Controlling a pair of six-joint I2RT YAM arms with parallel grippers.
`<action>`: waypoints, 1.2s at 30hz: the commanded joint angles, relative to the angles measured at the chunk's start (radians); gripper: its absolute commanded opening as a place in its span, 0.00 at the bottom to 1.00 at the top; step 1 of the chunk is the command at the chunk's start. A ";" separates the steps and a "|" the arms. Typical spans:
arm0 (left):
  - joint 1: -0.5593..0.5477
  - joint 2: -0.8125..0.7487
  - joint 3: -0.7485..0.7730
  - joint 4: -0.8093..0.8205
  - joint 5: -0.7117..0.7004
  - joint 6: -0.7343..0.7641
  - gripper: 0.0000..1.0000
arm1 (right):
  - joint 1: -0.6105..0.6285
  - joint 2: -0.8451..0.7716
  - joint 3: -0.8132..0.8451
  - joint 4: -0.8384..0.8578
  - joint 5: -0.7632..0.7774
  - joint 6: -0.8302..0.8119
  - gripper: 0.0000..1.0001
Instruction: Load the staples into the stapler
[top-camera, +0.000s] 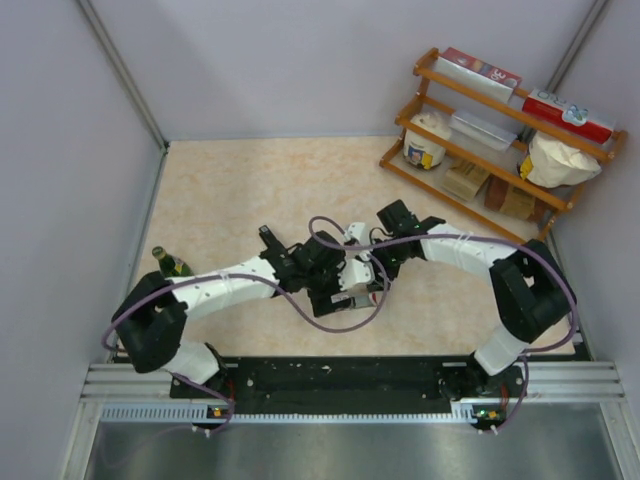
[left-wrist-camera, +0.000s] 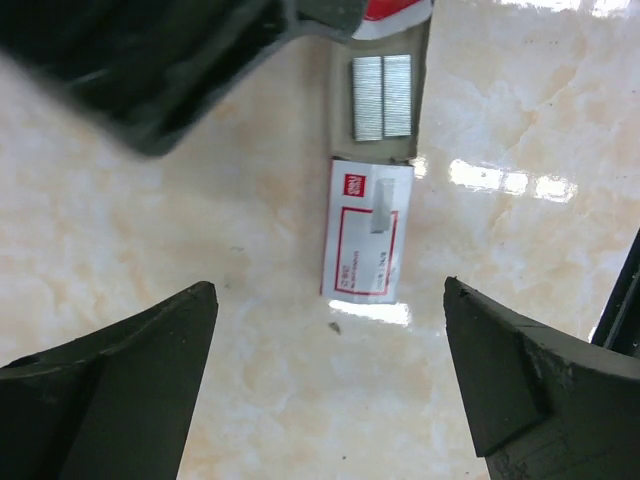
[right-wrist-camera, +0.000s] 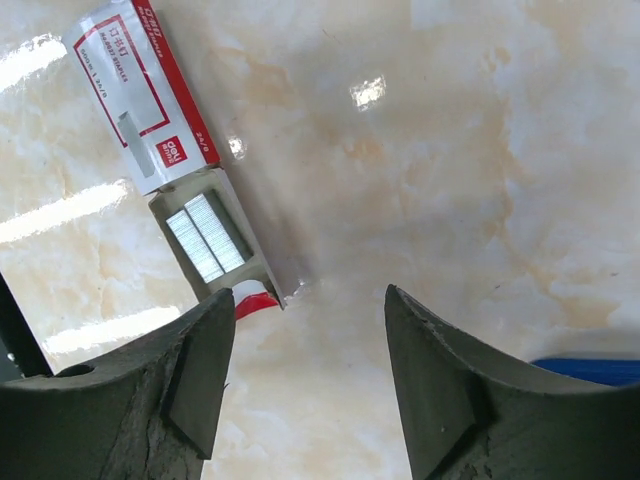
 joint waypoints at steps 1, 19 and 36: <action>0.054 -0.157 0.014 -0.052 0.031 0.010 0.99 | -0.002 -0.082 0.024 0.005 0.017 -0.089 0.63; 0.402 -0.493 -0.120 -0.148 0.123 -0.037 0.99 | 0.043 -0.147 -0.059 -0.024 -0.128 -0.422 0.55; 0.444 -0.570 -0.169 -0.255 0.270 0.101 0.99 | 0.024 -0.141 -0.088 0.061 -0.215 -0.324 0.51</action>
